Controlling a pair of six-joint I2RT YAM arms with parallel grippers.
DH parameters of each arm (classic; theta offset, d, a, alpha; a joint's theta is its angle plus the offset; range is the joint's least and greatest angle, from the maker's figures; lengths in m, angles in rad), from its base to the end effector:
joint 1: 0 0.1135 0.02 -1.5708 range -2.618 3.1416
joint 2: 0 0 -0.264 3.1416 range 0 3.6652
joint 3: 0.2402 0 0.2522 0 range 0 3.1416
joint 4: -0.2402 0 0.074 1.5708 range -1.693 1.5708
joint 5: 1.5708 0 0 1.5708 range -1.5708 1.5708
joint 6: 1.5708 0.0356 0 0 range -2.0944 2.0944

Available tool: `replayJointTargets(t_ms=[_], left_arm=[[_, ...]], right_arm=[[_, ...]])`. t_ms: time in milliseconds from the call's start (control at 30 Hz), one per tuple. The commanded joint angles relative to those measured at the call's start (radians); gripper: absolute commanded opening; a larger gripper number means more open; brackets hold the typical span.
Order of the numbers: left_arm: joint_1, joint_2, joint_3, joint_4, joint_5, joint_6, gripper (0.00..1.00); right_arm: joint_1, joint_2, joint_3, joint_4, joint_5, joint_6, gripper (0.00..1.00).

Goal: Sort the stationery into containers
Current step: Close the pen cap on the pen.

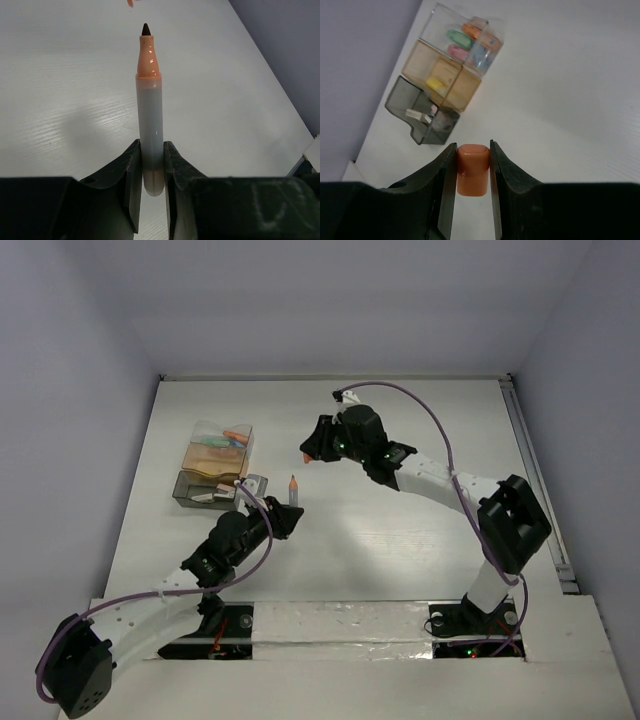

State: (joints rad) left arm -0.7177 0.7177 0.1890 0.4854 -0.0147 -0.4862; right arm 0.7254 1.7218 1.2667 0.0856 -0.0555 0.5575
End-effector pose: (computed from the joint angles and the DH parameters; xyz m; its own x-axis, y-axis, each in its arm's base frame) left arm 0.1302 -0.1130 0.2106 -0.3309 -0.3313 -0.8836 0.5564 0.6878 -0.4663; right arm 0.3042 0.2723 0.2812 -0.6002 0.1738 -0.7807 -0.4520 0.7316 0.5104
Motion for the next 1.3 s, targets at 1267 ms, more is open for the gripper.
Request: replayJointTargets(t_ms=[1267], left_arm=[[0.003, 0.012, 0.015, 0.033, -0.027, 0.028, 0.0]], right_arm=[[0.143, -0.071, -0.016, 0.134, 0.089, -0.004, 0.05]])
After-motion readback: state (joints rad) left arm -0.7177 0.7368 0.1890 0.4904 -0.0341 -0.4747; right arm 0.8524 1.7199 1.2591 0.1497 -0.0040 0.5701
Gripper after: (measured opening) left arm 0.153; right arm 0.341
